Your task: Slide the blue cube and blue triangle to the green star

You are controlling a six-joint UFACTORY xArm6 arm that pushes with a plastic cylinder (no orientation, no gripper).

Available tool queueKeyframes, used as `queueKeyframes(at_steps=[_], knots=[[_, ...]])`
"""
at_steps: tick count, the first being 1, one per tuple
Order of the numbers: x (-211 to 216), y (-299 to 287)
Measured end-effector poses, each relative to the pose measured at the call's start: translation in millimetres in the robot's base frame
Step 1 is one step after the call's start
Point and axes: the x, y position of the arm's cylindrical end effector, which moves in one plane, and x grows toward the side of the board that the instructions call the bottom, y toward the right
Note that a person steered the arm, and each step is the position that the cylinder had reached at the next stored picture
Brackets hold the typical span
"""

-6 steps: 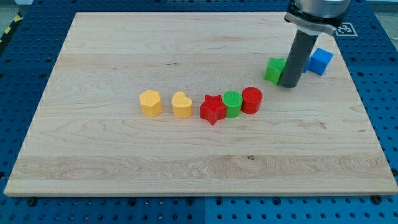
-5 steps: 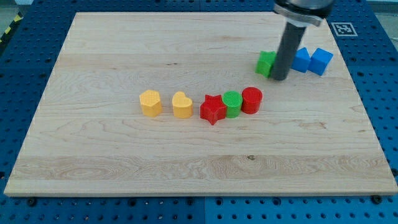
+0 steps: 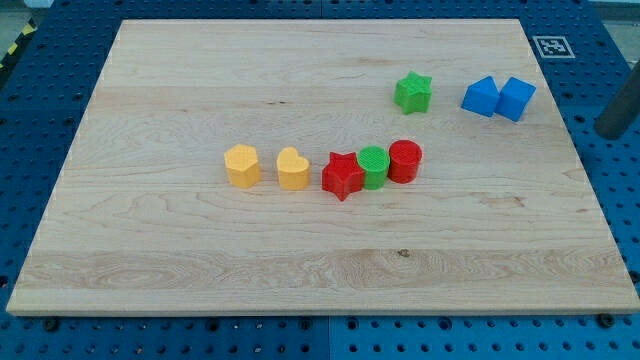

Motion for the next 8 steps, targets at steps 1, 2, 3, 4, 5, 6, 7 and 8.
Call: queueKeyframes(at_steps=[1, 2, 3, 4, 5, 6, 7, 8], knots=[[-12.4, -6.1], [-44.1, -34.4], [-50.5, -69.3], [-50.5, -92.2], [-51.3, -122.8], [-51.9, -132.4], [-52.4, -132.4], [-52.4, -123.0]])
